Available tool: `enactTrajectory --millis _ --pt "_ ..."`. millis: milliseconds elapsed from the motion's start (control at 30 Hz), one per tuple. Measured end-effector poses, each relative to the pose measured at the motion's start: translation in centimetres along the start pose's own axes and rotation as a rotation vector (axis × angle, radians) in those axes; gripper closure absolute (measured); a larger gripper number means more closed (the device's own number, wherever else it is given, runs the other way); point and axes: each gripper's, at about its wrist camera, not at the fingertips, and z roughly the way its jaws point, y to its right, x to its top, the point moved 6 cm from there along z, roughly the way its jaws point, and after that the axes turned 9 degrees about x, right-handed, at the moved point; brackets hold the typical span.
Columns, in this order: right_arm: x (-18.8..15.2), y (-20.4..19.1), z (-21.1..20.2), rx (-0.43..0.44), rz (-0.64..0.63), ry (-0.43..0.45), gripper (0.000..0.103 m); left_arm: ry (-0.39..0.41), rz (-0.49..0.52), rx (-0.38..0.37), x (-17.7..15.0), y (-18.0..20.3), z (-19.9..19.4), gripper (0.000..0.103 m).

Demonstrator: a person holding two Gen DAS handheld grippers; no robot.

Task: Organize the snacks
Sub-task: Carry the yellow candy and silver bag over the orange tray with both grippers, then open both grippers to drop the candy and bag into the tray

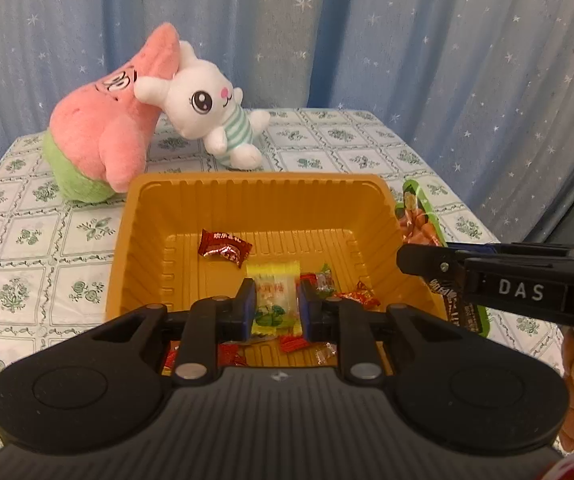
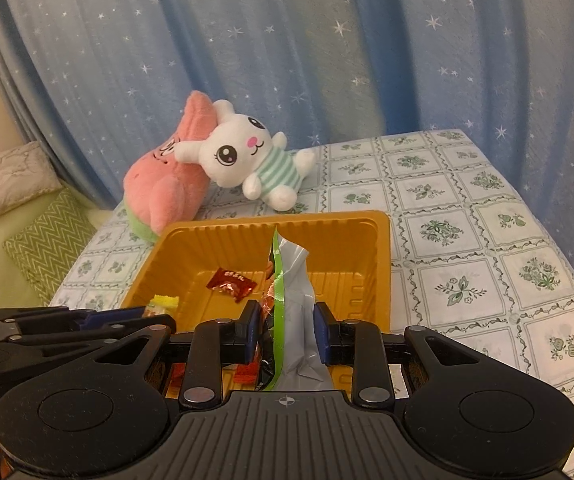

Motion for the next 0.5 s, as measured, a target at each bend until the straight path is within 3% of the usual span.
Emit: enactTrajectory --millis 67,500 --pt "-0.1 0.2 0.1 -0.002 0.002 -0.003 0.074 -0.008 -0.013 -0.006 -0.1 -0.1 0.2 0.074" --pt "0.0 0.1 0.6 -0.007 -0.004 -0.007 0.074 0.01 -0.042 0.023 -0.5 -1.7 -1.0 0.073"
